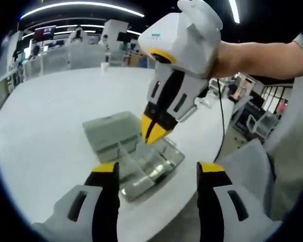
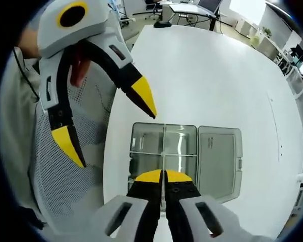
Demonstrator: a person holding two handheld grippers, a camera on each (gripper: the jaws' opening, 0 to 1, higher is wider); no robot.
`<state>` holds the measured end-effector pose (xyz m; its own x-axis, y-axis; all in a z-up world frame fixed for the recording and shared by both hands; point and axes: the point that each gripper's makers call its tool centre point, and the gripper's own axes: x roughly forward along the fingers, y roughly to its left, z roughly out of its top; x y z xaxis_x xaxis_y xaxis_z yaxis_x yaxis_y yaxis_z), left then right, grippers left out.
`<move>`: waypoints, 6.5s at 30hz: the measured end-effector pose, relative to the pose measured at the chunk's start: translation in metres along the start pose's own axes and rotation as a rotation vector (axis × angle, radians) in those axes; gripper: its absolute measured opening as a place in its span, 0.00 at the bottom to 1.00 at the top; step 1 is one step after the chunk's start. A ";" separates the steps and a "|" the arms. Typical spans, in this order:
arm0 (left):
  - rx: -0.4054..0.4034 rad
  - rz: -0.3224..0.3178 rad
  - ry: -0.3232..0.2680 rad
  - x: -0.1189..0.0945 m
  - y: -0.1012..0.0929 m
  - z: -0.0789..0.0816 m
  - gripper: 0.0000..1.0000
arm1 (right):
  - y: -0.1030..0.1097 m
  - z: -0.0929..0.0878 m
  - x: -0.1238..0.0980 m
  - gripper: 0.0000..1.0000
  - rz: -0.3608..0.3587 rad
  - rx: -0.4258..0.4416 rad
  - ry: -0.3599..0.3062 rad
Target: Insert the divider into the dual guide fixture by aligning both edges with the guide slots and pushing it downward to the bottom, including one-sided entry, uneven engagement, binding, and posture correction.
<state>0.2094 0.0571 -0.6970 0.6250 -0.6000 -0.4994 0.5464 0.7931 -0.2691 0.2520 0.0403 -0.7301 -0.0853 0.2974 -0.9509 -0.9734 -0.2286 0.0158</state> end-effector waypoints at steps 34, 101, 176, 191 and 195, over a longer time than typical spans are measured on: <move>-0.001 0.005 0.008 0.000 0.000 -0.002 0.59 | 0.002 -0.001 0.001 0.00 -0.012 0.010 -0.016; 0.007 0.013 0.012 -0.002 0.001 0.001 0.57 | 0.004 0.002 -0.001 0.00 -0.012 0.025 -0.088; 0.003 0.025 0.016 -0.004 0.006 -0.001 0.56 | 0.002 -0.010 0.030 0.00 -0.003 -0.019 -0.059; 0.003 0.028 0.015 -0.006 0.008 0.000 0.56 | 0.003 -0.013 0.037 0.00 0.005 -0.077 0.001; 0.001 0.031 0.014 -0.006 0.009 0.000 0.56 | 0.003 -0.014 0.038 0.00 0.009 -0.084 0.007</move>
<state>0.2108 0.0683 -0.6964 0.6334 -0.5739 -0.5191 0.5278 0.8109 -0.2525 0.2487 0.0384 -0.7708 -0.0924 0.2890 -0.9529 -0.9513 -0.3082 -0.0012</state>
